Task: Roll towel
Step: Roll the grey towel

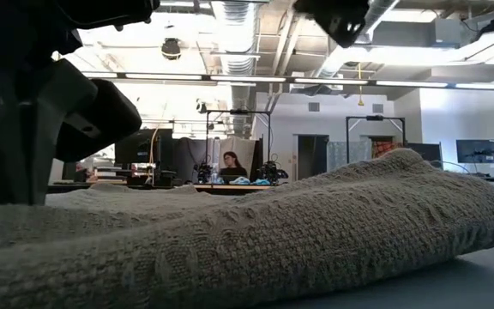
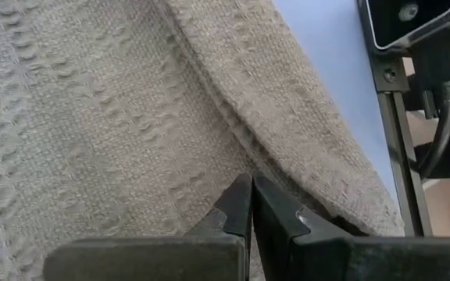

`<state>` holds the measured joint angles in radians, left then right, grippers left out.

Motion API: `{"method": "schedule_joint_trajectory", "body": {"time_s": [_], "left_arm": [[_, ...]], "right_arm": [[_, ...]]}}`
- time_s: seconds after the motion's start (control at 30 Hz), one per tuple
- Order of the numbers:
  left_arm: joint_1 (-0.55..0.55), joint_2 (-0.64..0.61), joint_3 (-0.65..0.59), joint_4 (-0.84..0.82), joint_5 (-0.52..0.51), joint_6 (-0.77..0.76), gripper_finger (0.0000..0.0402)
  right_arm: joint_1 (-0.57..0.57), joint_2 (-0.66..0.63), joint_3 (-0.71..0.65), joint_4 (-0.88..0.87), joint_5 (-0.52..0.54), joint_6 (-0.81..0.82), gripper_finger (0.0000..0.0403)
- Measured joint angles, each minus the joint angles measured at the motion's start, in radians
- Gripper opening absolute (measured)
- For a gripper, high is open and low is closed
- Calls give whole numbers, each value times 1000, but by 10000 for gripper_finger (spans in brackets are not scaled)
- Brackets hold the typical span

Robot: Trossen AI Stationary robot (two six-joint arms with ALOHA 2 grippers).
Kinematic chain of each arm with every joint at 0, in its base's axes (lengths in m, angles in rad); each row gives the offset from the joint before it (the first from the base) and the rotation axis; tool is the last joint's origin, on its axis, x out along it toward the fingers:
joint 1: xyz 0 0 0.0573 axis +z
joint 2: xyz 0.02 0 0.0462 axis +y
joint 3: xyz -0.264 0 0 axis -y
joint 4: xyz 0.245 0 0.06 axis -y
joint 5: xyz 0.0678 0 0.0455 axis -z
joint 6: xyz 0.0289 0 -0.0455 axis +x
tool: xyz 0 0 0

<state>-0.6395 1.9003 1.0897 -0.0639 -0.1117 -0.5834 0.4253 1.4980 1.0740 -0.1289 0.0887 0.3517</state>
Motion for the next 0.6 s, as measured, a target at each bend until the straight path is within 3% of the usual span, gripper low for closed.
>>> {"method": "schedule_joint_trajectory", "body": {"time_s": [0.2, 0.6], "left_arm": [[0, 0, 0, 0, -7, -5, 0], [0, 0, 0, -16, -17, -15, 0]], "right_arm": [[127, 141, 1, 122, 3, -175, 157], [235, 285, 33, 5, 82, -272, 207]]}}
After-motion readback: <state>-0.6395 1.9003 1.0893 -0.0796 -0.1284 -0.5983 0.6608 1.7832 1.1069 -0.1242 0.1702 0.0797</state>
